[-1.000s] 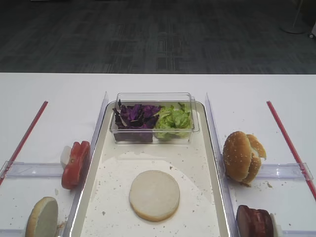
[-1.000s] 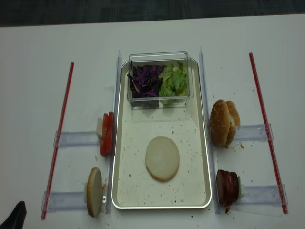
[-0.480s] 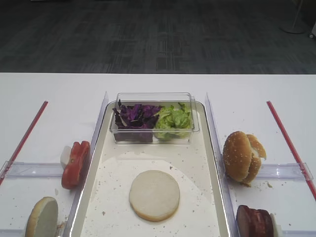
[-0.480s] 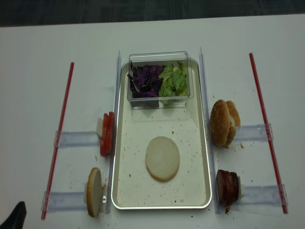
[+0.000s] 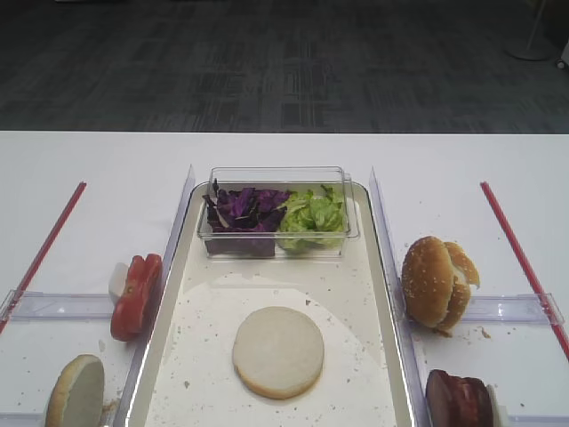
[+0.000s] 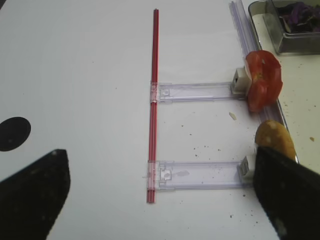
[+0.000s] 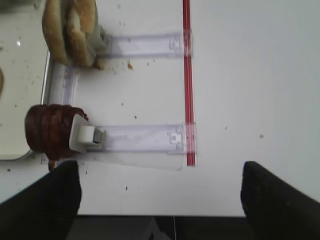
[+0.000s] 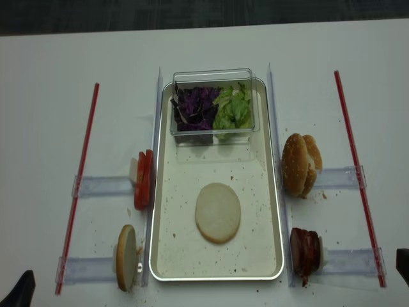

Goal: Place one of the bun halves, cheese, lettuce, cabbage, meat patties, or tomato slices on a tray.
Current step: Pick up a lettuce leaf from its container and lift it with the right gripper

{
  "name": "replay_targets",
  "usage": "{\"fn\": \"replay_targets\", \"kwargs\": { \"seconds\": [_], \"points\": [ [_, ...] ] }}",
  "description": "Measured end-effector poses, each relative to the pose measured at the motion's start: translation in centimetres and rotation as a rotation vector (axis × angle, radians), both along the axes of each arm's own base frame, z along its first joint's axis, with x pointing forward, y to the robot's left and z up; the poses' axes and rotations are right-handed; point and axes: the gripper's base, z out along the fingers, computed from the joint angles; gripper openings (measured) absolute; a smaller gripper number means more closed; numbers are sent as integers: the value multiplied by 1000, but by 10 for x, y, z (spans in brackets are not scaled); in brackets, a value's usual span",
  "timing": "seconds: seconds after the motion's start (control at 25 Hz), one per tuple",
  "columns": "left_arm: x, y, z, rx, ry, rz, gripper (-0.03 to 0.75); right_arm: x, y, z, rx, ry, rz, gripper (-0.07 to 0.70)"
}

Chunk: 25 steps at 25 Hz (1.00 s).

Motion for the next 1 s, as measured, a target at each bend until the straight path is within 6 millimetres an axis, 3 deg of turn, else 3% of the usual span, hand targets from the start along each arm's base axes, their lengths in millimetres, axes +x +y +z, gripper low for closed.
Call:
{"fn": "replay_targets", "kwargs": {
  "seconds": [0.52,0.88,1.0],
  "points": [
    [0,0,0,0,0,0,687,56,0,-29,11,490,-19,659],
    [0,0,0,0,0,0,687,68,-1,-39,-5,581,-22,659],
    [0,0,0,0,0,0,687,81,-1,-42,-9,607,-25,654]
  ]
}}
